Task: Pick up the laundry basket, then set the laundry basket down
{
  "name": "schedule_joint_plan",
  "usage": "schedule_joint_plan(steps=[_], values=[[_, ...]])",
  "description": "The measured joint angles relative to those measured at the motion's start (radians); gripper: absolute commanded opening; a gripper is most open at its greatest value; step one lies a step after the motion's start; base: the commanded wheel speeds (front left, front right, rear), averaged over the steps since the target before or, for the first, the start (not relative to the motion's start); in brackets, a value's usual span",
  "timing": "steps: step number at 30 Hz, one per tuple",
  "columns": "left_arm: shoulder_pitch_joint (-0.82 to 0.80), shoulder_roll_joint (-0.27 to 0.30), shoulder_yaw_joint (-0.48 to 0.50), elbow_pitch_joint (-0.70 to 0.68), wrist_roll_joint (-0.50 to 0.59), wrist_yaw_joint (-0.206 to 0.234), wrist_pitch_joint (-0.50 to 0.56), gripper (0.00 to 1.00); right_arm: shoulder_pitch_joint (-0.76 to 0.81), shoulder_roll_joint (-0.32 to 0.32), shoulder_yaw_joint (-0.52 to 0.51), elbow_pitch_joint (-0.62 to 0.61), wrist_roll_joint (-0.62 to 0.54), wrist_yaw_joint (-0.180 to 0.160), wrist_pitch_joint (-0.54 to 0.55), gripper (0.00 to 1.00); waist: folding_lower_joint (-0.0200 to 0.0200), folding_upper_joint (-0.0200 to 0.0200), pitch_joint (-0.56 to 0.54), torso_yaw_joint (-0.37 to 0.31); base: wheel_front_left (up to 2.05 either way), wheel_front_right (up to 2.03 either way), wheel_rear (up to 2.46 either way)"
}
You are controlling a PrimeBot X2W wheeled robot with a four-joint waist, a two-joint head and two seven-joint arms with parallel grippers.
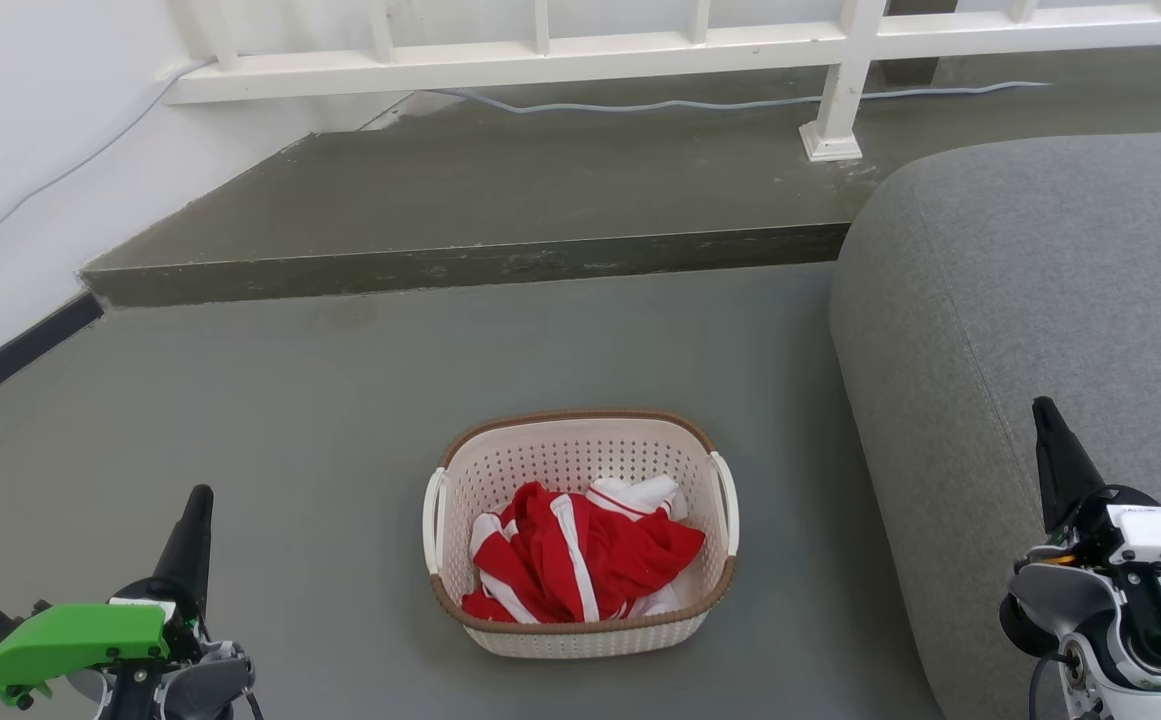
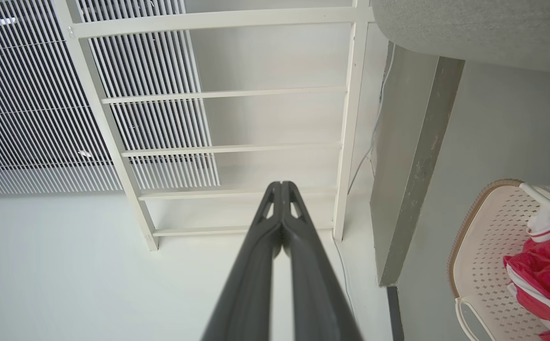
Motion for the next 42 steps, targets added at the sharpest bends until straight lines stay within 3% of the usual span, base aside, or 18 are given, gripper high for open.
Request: schedule_joint_plan(steps=[42], values=[[0.0, 0.0, 0.001, 0.0, 0.0, 0.0, 0.0, 0.0, -0.001, 0.0, -0.003, 0.009, 0.0, 0.0, 0.003, 0.0, 0.0, 0.0, 0.0, 0.0, 0.0, 0.0, 0.0]])
